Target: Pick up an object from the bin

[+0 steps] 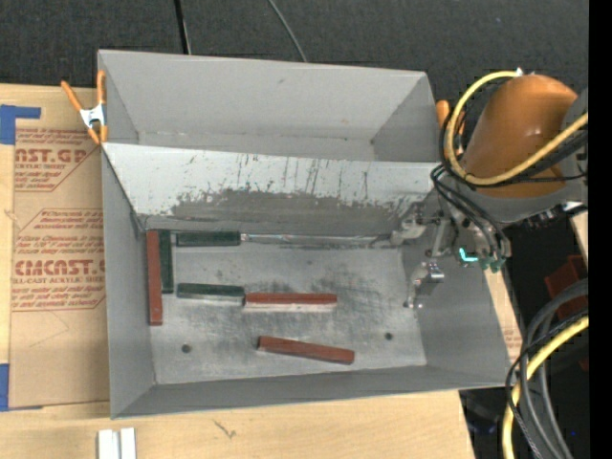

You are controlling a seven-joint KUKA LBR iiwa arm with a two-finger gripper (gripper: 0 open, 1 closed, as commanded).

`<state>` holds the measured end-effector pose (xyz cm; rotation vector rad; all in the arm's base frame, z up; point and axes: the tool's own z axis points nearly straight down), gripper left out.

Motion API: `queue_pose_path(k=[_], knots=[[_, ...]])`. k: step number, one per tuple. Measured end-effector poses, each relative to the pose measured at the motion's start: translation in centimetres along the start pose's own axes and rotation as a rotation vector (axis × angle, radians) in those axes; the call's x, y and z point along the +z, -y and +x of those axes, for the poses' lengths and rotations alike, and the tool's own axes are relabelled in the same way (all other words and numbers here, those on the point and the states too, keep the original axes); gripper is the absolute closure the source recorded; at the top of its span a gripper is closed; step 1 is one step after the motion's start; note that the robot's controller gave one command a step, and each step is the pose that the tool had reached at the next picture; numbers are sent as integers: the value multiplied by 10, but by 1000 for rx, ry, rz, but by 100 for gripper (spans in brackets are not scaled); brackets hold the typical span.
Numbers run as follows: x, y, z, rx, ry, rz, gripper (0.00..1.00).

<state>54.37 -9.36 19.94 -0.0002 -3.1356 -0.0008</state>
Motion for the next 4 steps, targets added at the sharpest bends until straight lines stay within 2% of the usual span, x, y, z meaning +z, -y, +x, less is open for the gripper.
queue_pose_path(k=[1,2,3,4], knots=[[-4,0,-2,-1,8,1,0],[46,-27,14,-86,11,2,0],[123,-30,-19,-61,17,1,100],[126,-31,-17,-62,11,1,0]])
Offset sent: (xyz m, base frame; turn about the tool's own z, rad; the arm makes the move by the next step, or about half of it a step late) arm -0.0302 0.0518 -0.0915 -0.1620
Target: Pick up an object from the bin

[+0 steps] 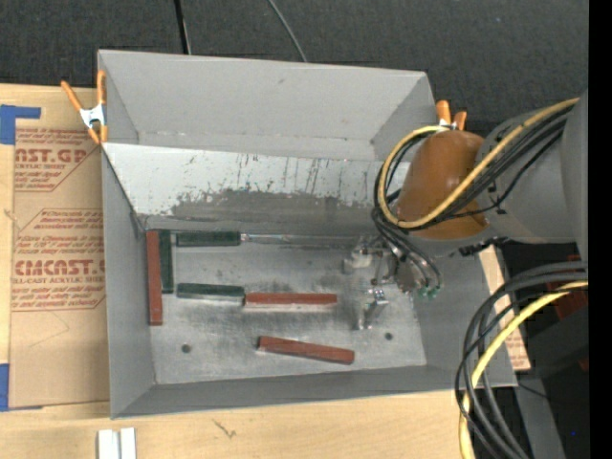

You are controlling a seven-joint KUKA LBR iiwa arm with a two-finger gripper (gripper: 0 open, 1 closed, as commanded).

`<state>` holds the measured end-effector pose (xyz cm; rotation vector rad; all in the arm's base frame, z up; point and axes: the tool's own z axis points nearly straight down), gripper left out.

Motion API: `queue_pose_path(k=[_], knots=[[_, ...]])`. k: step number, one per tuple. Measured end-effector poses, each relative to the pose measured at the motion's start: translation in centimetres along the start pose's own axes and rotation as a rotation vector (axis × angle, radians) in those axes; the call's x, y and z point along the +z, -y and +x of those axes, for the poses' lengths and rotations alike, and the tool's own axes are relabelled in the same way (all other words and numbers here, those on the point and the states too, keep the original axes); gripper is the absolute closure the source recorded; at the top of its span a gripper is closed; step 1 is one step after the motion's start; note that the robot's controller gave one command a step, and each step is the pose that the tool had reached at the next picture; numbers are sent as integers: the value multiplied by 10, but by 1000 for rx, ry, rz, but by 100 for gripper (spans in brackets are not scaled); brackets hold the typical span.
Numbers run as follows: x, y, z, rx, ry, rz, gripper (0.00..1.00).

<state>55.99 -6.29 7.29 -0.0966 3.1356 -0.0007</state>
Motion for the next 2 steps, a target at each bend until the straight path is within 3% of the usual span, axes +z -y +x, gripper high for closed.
queue_pose_path(k=[1,2], knots=[[0,0,0,0,0,0,0],[-4,-81,-12,-207,6,6,100]])
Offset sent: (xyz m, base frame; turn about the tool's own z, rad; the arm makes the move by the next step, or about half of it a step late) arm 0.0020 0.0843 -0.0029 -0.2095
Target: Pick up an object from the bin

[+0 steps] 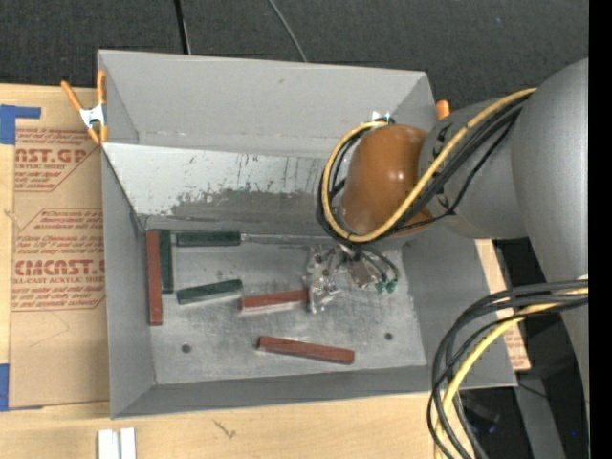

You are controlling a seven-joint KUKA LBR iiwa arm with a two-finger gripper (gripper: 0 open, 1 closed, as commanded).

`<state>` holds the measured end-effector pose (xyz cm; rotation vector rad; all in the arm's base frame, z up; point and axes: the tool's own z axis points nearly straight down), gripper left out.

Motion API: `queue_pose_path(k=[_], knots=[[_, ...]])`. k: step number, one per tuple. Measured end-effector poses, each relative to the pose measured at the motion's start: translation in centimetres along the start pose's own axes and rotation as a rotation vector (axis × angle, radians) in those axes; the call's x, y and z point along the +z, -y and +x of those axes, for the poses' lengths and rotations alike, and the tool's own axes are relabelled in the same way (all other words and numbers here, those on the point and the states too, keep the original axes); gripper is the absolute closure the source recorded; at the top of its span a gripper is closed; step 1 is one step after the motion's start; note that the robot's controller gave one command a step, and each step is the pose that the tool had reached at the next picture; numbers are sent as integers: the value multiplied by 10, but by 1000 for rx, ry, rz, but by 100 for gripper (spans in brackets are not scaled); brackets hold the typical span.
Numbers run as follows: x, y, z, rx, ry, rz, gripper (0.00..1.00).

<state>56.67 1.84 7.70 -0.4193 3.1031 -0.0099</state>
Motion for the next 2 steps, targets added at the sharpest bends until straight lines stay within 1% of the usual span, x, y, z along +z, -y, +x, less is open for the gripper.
queue_pose_path(k=[1,2], knots=[[0,0,0,-1,0,0,100],[-131,13,7,-28,-6,-7,100]])
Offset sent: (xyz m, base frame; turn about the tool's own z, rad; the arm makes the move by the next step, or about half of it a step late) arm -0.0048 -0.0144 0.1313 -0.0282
